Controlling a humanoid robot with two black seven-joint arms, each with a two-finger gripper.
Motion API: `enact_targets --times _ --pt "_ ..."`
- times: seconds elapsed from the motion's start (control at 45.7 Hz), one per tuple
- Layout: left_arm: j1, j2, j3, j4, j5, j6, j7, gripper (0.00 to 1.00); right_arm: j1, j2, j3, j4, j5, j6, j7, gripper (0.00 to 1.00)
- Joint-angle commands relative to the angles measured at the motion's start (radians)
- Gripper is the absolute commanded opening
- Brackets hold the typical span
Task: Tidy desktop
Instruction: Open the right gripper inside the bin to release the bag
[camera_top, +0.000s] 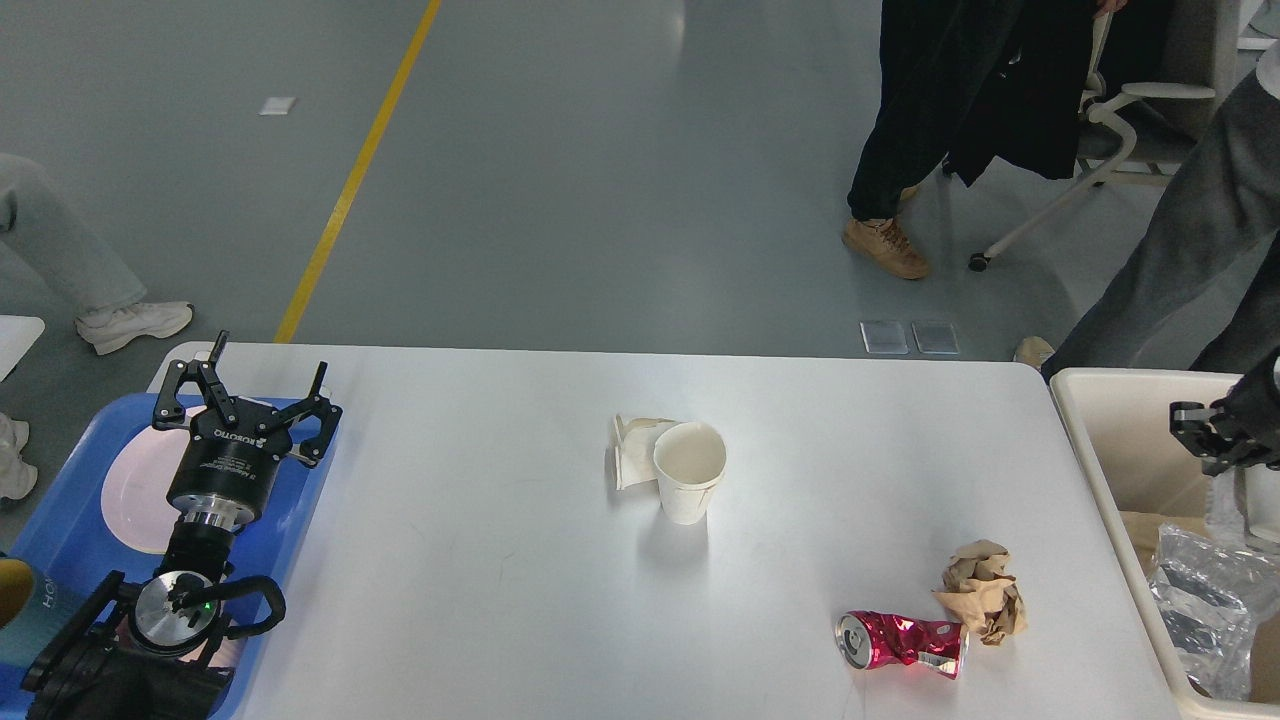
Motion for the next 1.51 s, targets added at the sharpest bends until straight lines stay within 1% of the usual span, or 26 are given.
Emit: enact_targets --times 0.0,0.066,0.109,0.131,0.241,0.35,0.416,0.635,0.831,0.919,0.985,1.028,1.05,1.094,1.116,1.138,1.182,1.203,1.313,1.488 --pt "0.0 0.0 0.0 0.0 0.0 0.0 0.0 0.96 -0.22 0.021 0.029 -0.098 0.002 -0.174 0.0 0.0" --pt "0.0 0.0 0.0 0.0 0.0 0.0 0.0 0.96 -0.343 0.052 0.054 -0.151 0.0 -0.266 0.0 0.0" --pt "0.0 0.0 0.0 0.0 0.0 0.0 0.0 0.96 -0.432 0.079 0.057 -0.208 0.0 -0.3 -0.003 0.0" --pt "0.0 0.0 0.0 0.0 0.0 0.0 0.0 0.96 -0.526 0.122 0.059 -0.302 0.0 -0.32 -0.008 0.0" --pt "0.0 0.0 0.0 0.0 0.0 0.0 0.0 0.96 -0.696 0.179 0.057 -0.513 0.0 -0.32 -0.015 0.0" --pt "0.0 0.0 0.0 0.0 0.0 0.0 0.002 0.96 -0.792 0.205 0.049 -0.622 -0.003 -0.32 -0.023 0.0" --pt "0.0 0.0 0.0 0.0 0.0 0.0 0.0 0.96 -0.811 0.205 0.049 -0.642 -0.003 -0.32 -0.023 0.0" --pt "-0.002 0.0 0.0 0.0 0.0 0.0 0.0 0.96 -0.816 0.204 0.049 -0.644 -0.003 -0.326 -0.028 0.0" --pt "0.0 0.0 0.0 0.0 0.0 0.0 0.0 0.96 -0.814 0.219 0.051 -0.65 0.0 -0.326 -0.057 0.0" --pt "0.0 0.0 0.0 0.0 0.0 0.0 0.0 0.96 -0.814 0.222 0.056 -0.659 0.006 -0.323 -0.08 0.0" --pt "0.0 0.0 0.0 0.001 0.0 0.0 0.0 0.96 -0.816 0.222 0.062 -0.661 0.011 -0.34 -0.083 0.0" --pt "0.0 0.0 0.0 0.0 0.0 0.0 0.0 0.96 -0.816 0.222 0.062 -0.661 0.011 -0.349 -0.083 0.26" --pt "0.0 0.0 0.0 0.0 0.0 0.0 0.0 0.96 -0.816 0.222 0.063 -0.661 0.012 -0.357 -0.083 0.35" --pt "0.0 0.0 0.0 0.0 0.0 0.0 0.0 0.96 -0.819 0.224 0.063 -0.659 0.012 -0.371 -0.083 0.44" --pt "-0.002 0.0 0.0 0.0 0.0 0.0 0.0 0.96 -0.82 0.224 0.065 -0.659 0.012 -0.381 -0.083 0.51" --pt "0.0 0.0 0.0 0.0 0.0 0.0 0.0 0.96 -0.822 0.224 0.063 -0.661 0.012 -0.394 -0.081 0.62" --pt "0.0 0.0 0.0 0.0 0.0 0.0 0.0 0.96 -0.822 0.224 0.065 -0.662 0.014 -0.421 -0.078 0.92" --pt "0.0 0.0 0.0 0.0 0.0 0.0 0.0 0.96 -0.82 0.225 0.065 -0.662 0.014 -0.437 -0.077 1.0" --pt "0.0 0.0 0.0 0.001 0.0 0.0 0.0 0.96 -0.822 0.224 0.065 -0.661 0.015 -0.483 -0.077 1.0" --pt "0.0 0.0 0.0 0.0 0.0 0.0 0.0 0.96 -0.822 0.221 0.065 -0.659 0.015 -0.483 -0.078 1.0"
